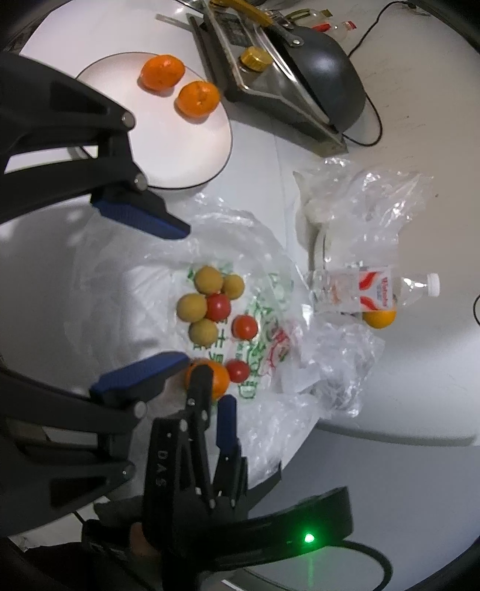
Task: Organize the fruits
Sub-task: 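Grasp a mandarin with the right gripper, then grasp a small yellow round fruit with the left gripper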
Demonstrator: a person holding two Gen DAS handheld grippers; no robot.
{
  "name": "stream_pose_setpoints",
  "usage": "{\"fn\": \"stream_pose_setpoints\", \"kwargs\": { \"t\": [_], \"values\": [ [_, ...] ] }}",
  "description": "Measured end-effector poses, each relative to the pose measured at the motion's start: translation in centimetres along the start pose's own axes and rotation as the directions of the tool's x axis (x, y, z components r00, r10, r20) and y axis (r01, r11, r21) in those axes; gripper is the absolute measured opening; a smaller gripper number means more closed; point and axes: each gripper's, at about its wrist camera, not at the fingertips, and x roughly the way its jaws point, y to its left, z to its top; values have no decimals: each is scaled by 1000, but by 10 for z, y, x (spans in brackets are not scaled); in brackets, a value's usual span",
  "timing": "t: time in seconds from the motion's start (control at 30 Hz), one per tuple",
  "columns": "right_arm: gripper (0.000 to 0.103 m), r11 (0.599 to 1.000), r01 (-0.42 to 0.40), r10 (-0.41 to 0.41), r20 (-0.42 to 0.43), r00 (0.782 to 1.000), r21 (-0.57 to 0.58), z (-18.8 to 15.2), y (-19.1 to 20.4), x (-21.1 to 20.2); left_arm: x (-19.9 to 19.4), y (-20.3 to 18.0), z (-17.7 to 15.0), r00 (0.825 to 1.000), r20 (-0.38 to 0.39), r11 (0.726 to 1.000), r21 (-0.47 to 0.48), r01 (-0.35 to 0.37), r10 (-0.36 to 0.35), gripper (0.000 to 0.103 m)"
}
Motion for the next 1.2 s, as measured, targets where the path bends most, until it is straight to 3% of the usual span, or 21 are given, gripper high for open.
{"fn": "stream_pose_setpoints", "kwargs": {
  "t": [0.4, 0.63, 0.87, 0.97, 1.2],
  "values": [
    [51, 1000, -17, 17, -49, 999, -12, 0, -5, 16, 23, -6, 5, 1000, -30, 999, 39, -5, 6, 65],
    [43, 999, -37, 36, -40, 999, -18, -1, -8, 14, 41, -14, 10, 999, -47, 997, 75, 1, 3, 65],
    [43, 999, -33, 33, -10, 999, -7, -4, -14, 2, 58, -17, 10, 997, -73, 994, 106, -11, 19, 63],
    [43, 999, -42, 42, 7, 999, -4, -3, -16, -3, 67, -18, 11, 994, -106, 992, 124, -25, 38, 48],
    [43, 999, -45, 45, 23, 999, -12, -2, -17, -9, 74, -24, 11, 993, -111, 986, 168, -20, 39, 41]
  ]
}}
